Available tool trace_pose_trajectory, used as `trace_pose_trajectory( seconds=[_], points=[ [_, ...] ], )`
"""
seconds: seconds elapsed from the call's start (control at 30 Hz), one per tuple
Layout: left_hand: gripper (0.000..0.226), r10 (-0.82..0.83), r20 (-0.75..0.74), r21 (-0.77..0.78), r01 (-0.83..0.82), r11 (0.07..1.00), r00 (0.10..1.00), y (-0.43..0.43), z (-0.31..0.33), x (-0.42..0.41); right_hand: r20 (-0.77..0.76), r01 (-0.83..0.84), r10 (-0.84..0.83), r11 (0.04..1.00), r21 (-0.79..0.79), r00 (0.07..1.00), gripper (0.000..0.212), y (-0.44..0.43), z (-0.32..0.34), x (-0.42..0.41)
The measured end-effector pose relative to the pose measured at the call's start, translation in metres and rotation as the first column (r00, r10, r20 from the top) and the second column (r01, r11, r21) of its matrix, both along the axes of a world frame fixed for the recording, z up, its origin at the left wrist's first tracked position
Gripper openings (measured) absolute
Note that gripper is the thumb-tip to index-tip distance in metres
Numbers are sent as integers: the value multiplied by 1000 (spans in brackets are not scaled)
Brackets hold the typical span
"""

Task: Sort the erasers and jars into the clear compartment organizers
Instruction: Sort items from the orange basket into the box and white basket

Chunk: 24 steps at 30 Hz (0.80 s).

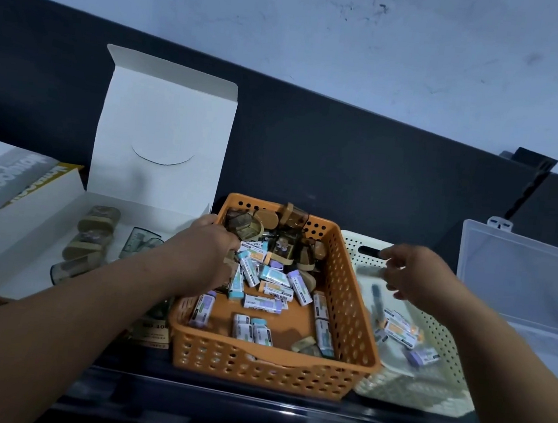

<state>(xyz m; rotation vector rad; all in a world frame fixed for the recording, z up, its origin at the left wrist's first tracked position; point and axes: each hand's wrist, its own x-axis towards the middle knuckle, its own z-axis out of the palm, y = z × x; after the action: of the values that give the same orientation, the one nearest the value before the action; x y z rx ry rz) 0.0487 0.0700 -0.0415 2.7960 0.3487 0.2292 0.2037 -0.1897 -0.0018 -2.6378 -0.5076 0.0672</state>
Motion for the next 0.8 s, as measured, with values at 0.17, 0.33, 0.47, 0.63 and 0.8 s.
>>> trace_pose_trajectory(
  seconds=[0.17,0.33,0.47,0.63,0.8],
  points=[
    [45,-7,0,4,7,1000,1000,0,1,0,232,-93,118,989,-117,965,34,30,4,-26],
    [43,-8,12,-12,8,1000,1000,2,-1,0,-60,-504,505,833,-227,861,34,85,0,-67],
    [40,-27,-3,-29,27,999,1000,6,-4,0,-180,-486,466,700,-524,866,44,110,-17,-63],
    [33,-50,28,-87,53,995,998,10,-8,0,-197,-494,466,690,-529,862,37,114,-33,-61],
    [30,-60,66,-110,67,992,996,11,-10,0,-236,-510,453,739,-441,860,39,113,-36,-61]
  ],
)
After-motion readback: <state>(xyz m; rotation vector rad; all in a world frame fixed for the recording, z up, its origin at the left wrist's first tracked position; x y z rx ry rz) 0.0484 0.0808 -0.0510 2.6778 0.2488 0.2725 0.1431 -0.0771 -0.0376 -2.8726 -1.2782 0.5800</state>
